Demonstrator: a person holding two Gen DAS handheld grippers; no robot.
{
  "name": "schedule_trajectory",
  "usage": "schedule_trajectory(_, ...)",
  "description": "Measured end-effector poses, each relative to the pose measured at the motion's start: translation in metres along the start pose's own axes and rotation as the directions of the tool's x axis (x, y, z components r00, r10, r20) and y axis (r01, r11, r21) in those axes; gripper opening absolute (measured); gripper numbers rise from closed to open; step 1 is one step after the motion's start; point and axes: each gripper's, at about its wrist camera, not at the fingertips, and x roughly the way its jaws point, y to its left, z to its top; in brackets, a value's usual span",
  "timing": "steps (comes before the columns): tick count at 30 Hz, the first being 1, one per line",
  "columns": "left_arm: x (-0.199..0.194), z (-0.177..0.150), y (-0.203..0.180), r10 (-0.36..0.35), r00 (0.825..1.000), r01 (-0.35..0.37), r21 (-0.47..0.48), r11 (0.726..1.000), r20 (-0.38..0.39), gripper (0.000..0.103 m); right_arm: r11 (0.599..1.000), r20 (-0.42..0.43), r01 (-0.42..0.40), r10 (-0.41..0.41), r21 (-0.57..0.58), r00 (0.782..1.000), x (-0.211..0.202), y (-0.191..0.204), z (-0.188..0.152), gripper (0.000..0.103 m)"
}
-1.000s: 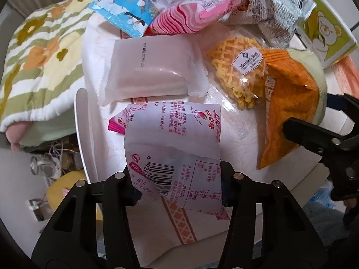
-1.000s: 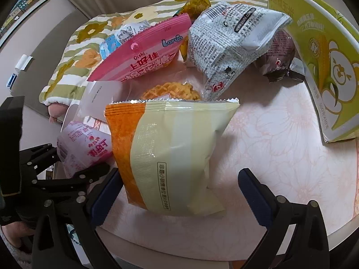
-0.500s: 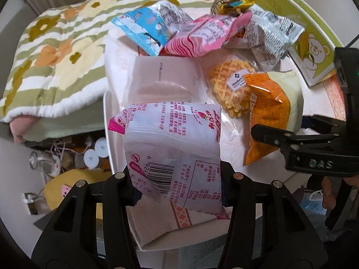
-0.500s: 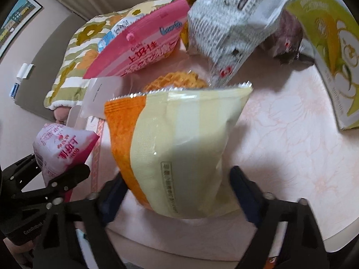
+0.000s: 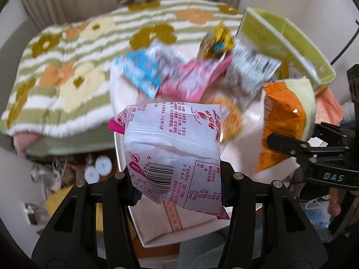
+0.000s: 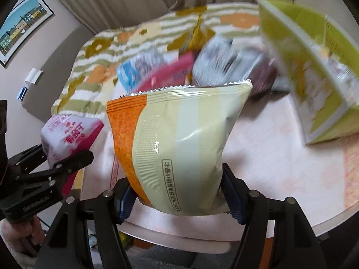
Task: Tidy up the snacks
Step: 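Lower both held bags into the yellow-green box and open both tools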
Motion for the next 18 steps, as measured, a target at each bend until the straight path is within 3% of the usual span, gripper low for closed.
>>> schedule_trajectory(10, -0.03, 0.088, -0.062, -0.043, 0.989, 0.034, 0.066, 0.997, 0.141, 0.046, 0.999, 0.115, 0.023, -0.027, 0.04, 0.993, -0.071, -0.064, 0.053, 0.064)
schedule_trajectory(18, -0.016, 0.164, -0.152, -0.077, 0.976, 0.068, 0.049, 0.996, 0.203, 0.046, 0.999, 0.175, 0.033, -0.034, 0.006, 0.984, -0.113, -0.152, 0.098, 0.064)
